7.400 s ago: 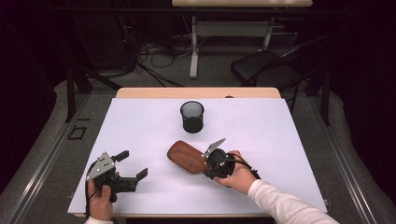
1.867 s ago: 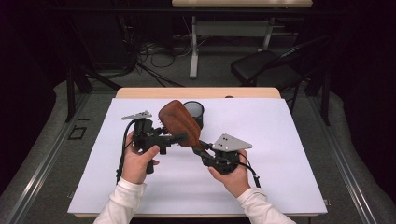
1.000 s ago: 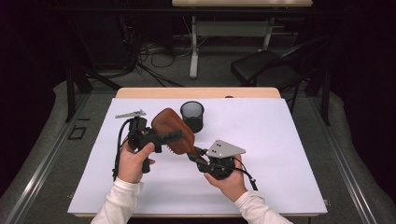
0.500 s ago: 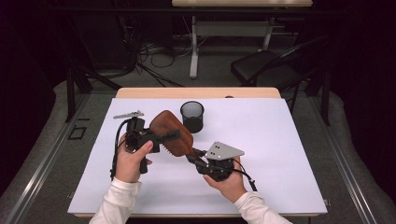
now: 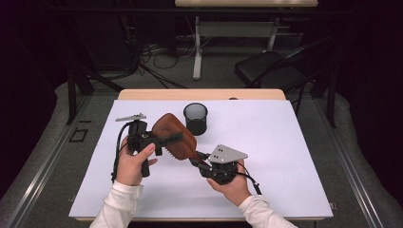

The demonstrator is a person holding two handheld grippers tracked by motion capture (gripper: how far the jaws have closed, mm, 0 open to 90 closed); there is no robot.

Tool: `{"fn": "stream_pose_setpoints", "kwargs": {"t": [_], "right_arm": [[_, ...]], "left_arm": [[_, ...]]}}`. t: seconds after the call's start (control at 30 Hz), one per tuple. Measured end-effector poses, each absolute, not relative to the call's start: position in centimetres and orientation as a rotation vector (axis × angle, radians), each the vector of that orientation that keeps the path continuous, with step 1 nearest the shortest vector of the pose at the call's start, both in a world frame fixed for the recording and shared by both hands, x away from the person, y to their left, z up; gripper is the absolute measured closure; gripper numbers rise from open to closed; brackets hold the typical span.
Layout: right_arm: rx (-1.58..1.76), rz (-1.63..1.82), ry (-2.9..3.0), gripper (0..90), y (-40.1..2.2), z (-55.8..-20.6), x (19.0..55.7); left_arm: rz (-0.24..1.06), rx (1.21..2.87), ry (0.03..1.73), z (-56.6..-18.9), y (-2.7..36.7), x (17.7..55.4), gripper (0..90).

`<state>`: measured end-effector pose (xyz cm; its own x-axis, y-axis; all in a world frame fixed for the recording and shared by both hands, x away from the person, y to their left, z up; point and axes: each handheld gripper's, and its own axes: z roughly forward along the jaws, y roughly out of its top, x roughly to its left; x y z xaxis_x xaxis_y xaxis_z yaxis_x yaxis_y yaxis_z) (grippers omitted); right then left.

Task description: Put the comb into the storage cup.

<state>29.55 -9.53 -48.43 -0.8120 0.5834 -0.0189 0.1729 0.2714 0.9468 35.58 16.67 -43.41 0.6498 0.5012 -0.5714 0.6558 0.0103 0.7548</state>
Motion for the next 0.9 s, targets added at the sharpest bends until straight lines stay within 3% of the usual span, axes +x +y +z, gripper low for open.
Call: {"fn": "stream_pose_setpoints", "kwargs": {"t": [0.9], "right_arm": [[0.693, 1.540, 2.247, 72.0, -9.2, -50.2, 30.1]], "left_arm": [[-0.293, 1.608, 1.135, -44.2, 17.1, 35.7, 45.5]]}}
